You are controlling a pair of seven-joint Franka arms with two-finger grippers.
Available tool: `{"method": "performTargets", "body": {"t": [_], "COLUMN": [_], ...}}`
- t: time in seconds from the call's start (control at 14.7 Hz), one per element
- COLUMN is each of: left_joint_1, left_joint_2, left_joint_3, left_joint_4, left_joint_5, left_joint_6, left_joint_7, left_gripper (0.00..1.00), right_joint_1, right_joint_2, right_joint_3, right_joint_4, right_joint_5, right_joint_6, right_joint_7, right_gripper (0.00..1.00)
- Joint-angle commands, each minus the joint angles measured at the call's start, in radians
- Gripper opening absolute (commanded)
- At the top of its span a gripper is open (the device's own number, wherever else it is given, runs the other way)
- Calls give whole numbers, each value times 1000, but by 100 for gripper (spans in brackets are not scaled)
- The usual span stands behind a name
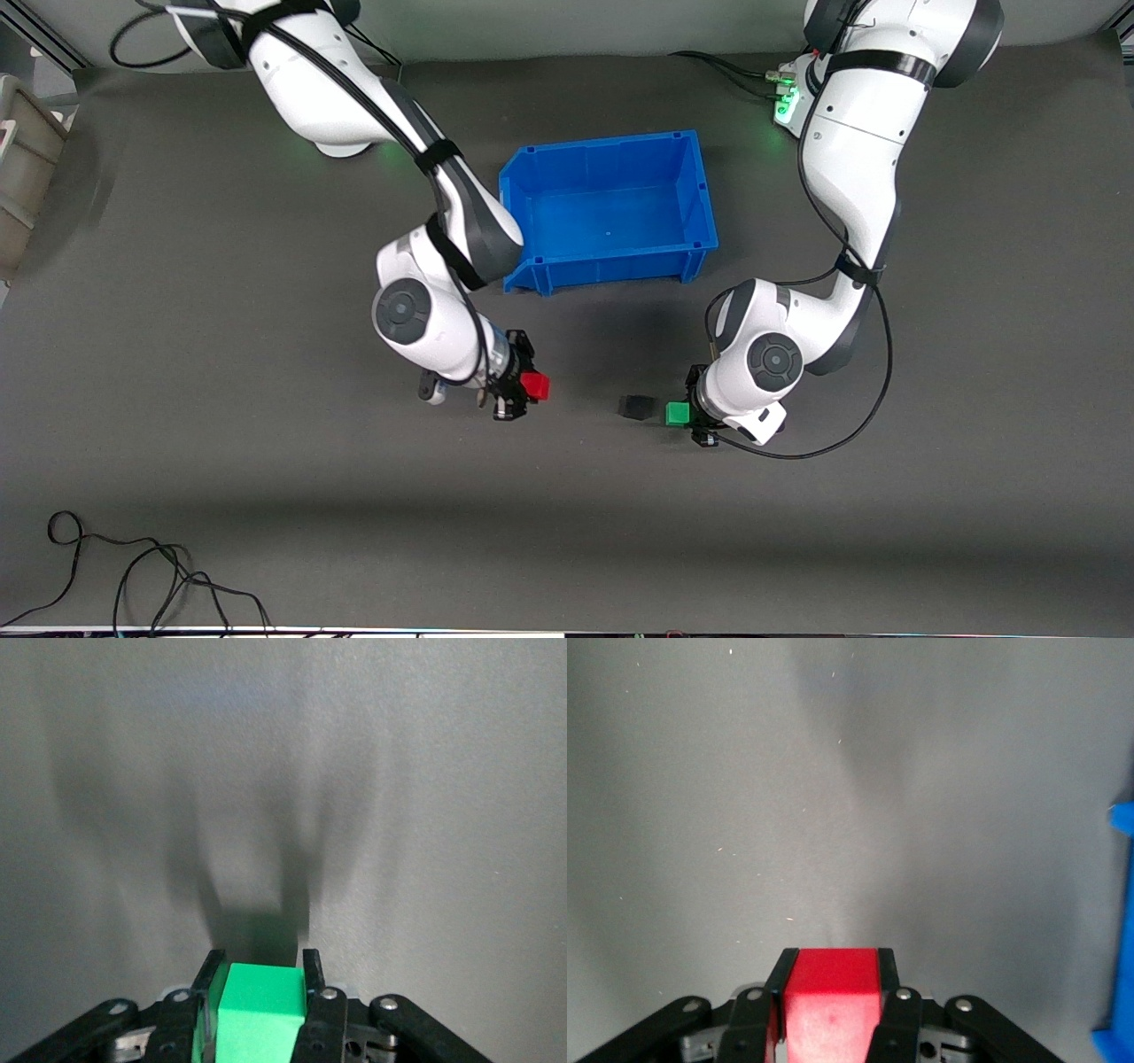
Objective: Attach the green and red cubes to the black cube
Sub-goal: 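Carry the red cube and green cube toward the black cube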
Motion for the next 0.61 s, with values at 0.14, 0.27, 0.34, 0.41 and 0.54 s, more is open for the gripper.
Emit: {"method": "performTargets", "body": {"t": [0.14, 0.27, 0.34, 0.41, 0.54], "left_joint_1": [-33, -51, -53, -53, -54], "left_joint_2": [44, 45, 45, 45, 44], "left_joint_3": [18, 18, 18, 18, 16], "left_joint_4": [38, 38, 38, 38, 40], "left_joint_5": [16, 18, 18, 18, 16], "left_joint_6": [25, 23, 23, 23, 23], "left_joint_7": [-47, -47, -47, -47, -49], "left_gripper": [0, 0, 0, 0, 0], "right_joint_1": [21, 32, 42, 44, 45], "right_joint_2": [135, 184, 201, 209, 218], "right_joint_3": [-12, -12, -12, -14, -12], "right_joint_4": [150, 190, 202, 208, 212], "right_joint_5": [-49, -82, -87, -87, -87], "right_joint_6": [-36, -33, -31, -31, -21], "right_joint_7": [96, 127, 130, 132, 133], "right_gripper": [0, 0, 0, 0, 0]}}
